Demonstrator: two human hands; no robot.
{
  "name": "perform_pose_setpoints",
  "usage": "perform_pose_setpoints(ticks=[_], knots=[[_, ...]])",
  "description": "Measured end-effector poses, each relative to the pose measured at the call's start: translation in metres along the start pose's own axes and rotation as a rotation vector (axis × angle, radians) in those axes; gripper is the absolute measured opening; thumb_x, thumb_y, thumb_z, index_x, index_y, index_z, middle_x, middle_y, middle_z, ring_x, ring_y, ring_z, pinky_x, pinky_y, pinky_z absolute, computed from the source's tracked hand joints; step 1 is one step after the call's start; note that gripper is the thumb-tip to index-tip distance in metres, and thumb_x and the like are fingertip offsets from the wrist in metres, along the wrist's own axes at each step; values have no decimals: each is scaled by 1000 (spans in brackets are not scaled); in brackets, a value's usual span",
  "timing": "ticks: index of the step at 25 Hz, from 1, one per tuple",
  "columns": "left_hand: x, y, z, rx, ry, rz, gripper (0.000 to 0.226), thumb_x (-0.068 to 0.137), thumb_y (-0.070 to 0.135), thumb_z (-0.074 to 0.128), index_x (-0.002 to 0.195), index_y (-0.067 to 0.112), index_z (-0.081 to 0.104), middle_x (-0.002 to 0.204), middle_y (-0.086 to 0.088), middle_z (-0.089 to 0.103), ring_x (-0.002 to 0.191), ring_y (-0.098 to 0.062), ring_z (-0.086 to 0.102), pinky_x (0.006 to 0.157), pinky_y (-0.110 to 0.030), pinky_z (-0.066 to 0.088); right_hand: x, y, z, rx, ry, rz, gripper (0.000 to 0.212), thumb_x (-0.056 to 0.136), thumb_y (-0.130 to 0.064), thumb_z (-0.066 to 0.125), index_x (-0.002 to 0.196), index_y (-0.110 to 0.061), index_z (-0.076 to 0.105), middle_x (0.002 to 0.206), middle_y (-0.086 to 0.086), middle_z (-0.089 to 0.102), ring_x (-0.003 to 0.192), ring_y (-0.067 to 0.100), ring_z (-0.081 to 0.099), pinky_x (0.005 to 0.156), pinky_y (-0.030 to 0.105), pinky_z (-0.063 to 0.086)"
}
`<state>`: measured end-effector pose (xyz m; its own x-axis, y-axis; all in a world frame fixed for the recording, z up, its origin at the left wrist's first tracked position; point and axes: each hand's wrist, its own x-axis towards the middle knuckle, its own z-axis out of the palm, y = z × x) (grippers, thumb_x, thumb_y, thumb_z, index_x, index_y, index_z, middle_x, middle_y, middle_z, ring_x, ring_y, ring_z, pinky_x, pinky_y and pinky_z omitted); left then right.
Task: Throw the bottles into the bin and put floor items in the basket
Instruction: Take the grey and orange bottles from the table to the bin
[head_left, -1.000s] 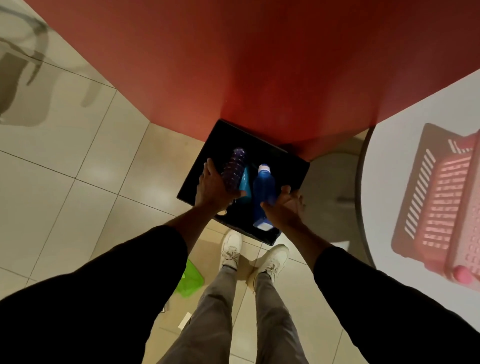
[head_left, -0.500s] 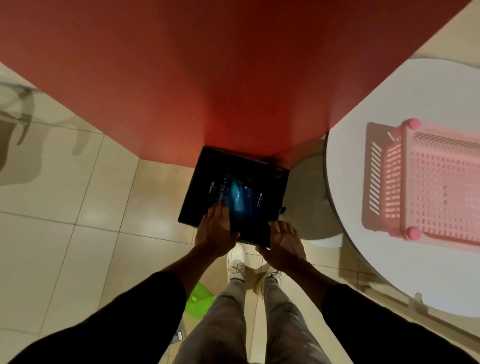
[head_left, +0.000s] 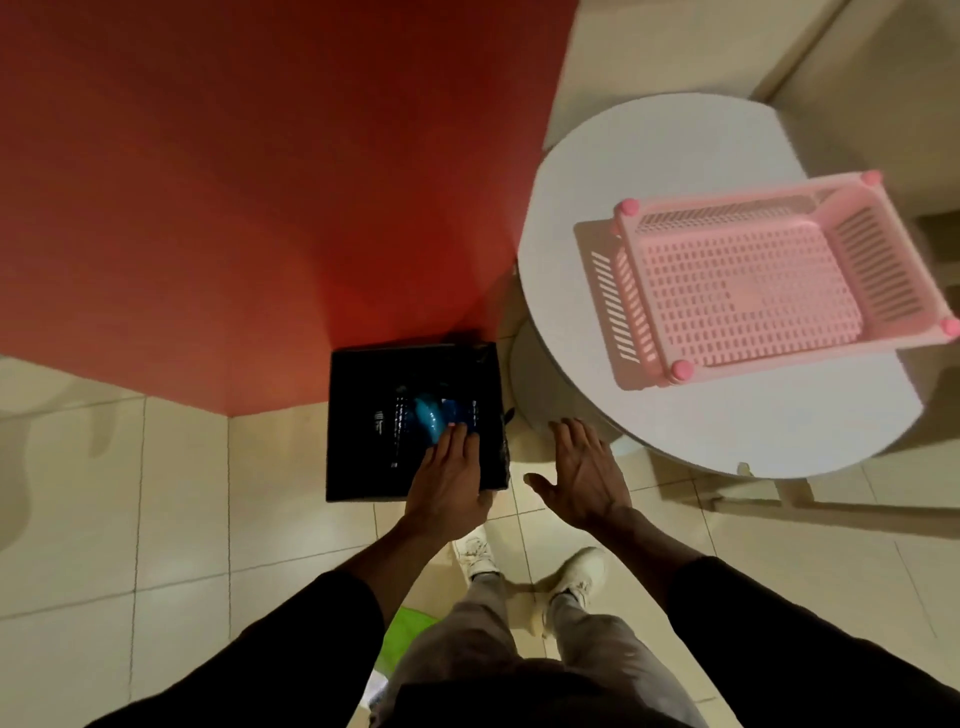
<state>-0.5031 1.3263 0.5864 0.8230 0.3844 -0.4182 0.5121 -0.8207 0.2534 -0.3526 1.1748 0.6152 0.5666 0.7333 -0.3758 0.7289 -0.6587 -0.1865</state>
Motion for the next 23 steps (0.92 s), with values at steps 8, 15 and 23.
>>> perform_pose_setpoints(ticks=[8,15,23], knots=[[22,96,-3,120,-25,298,100,95,57,63,166,5,15,176,-16,9,164,-30,2,131,-42,16,-106,90,9,171,81,246,86,94,-68,49,156,-11,32,160,11,38,150,30,32,124,44,28],[7,215,20,278,-20,508,103,96,75,43,168,6,16,177,-15,1,165,-29,-3,131,-42,9,-220,188,25,242,143,451,90,94,-74,41,156,-9,32,162,12,36,151,32,31,125,45,26],[-29,376,67,361,-72,727,107,94,82,36,168,8,13,178,-13,0,165,-29,-2,133,-45,12,-338,286,51,350,232,682,92,94,-74,41,158,-10,30,164,13,33,154,31,26,127,44,21]])
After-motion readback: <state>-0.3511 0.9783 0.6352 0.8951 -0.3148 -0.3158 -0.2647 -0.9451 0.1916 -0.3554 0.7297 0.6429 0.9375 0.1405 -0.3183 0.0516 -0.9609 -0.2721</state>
